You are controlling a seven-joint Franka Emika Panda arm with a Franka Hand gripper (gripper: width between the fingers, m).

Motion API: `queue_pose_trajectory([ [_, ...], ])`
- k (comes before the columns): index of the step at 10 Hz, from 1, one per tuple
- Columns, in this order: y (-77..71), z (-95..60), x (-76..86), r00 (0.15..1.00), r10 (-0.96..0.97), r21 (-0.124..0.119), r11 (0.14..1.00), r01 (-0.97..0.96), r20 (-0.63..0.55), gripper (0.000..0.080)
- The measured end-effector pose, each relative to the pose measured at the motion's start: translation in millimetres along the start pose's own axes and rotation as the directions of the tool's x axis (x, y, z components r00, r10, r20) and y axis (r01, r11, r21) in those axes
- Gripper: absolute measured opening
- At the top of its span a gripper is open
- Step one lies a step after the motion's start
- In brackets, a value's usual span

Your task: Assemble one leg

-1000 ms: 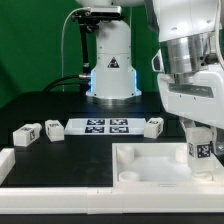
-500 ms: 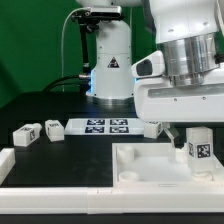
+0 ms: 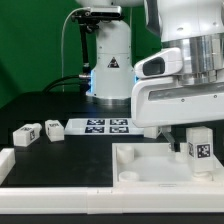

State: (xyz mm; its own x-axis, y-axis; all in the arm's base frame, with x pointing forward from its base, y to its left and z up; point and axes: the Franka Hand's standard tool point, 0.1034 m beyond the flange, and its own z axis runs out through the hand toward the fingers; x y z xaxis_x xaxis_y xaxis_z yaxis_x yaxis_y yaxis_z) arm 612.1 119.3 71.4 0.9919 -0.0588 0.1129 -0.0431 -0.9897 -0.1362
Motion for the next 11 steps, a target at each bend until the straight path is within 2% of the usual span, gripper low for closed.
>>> queue_pose_trajectory([
  [1, -0.1, 0.4, -0.2, 1.000, 0.007, 0.001, 1.000, -0.007, 0.000, 0.0560],
  [2, -0.1, 0.7, -0.4, 1.000, 0.007, 0.001, 1.000, -0.007, 0.001, 0.0422],
  [3, 0.0, 0.8, -0.4, 1.000, 0.007, 0.001, 1.000, -0.007, 0.001, 0.0422],
  [4, 0.2, 0.8, -0.4, 1.000, 0.007, 0.001, 1.000, -0.007, 0.001, 0.0288],
  [8, 0.0, 0.7, -0.2, 0.996, 0.093, 0.002, 0.996, -0.093, 0.000, 0.0289],
  [9, -0.6, 0.6, 0.4, 0.966, 0.257, 0.006, 0.966, -0.257, -0.009, 0.0289],
  [11, -0.8, 0.8, 0.6, 0.844, 0.536, 0.010, 0.844, -0.536, -0.014, 0.0290],
])
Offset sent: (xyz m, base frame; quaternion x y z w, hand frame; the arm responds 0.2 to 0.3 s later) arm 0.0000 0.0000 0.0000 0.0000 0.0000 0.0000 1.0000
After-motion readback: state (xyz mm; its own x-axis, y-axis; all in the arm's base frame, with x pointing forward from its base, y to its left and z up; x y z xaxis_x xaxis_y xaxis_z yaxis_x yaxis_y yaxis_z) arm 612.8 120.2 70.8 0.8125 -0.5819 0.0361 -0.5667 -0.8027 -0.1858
